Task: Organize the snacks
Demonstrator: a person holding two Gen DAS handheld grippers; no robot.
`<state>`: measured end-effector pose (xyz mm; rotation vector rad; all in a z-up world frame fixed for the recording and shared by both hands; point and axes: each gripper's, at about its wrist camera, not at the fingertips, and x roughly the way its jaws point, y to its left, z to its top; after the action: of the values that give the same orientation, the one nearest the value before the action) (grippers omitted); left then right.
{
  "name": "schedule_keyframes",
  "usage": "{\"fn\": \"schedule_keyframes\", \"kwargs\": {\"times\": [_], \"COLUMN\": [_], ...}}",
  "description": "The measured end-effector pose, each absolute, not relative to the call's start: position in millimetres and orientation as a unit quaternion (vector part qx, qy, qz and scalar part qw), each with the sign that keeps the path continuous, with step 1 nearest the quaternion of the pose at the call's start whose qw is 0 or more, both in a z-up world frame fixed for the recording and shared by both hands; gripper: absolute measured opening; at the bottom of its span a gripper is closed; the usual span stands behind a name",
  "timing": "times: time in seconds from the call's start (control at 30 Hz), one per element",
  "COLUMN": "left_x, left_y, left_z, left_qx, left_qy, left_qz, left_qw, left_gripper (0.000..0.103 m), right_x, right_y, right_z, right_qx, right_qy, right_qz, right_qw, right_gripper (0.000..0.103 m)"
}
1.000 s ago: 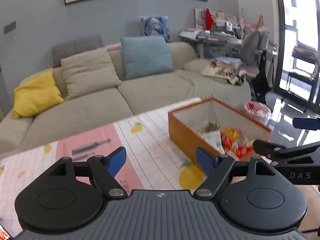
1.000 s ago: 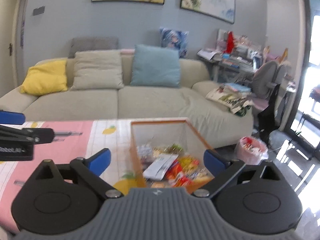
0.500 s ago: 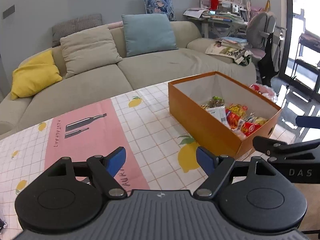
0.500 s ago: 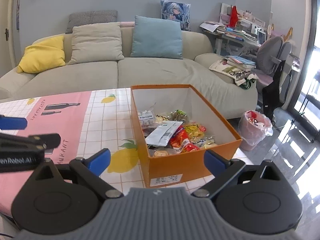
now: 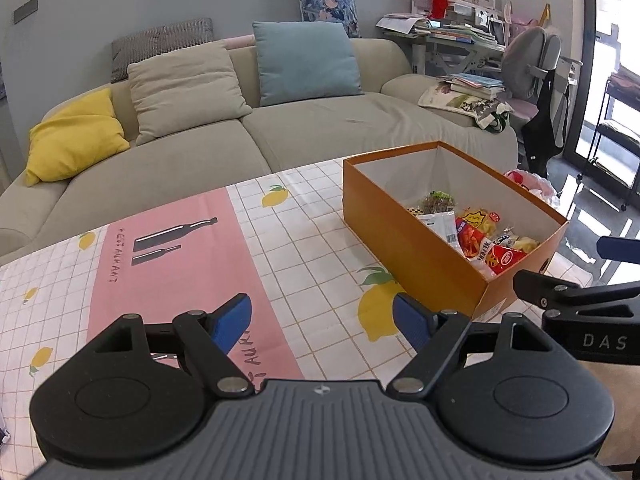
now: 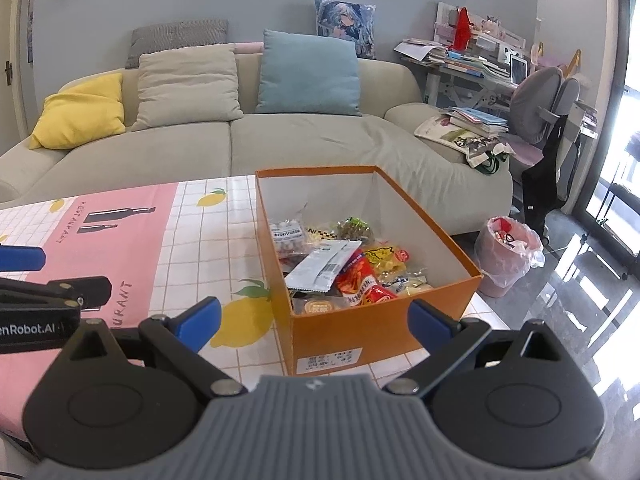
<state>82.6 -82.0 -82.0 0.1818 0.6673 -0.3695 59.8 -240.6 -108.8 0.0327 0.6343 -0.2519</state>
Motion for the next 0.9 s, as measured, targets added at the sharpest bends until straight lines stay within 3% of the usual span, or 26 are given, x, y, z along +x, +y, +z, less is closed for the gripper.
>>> {"fn": "schedule_keyframes", "kwargs": {"times": [0.9], "left_x": [78.8], "left_y": [-78.7], "left_z": [-76.7], "left_qx": [0.081], "left_qy": [0.324], "left_qz": [-0.180], "left_qw": [0.925], "left_gripper": [0.094], "right_x": [56.4], "right_y": [-237.6], "right_z": [-104.0], "right_qx": [0.011], "right_qy": [0.308], "right_qz": [-0.117], "right_qw": [0.944], "right_gripper": [0.097]}}
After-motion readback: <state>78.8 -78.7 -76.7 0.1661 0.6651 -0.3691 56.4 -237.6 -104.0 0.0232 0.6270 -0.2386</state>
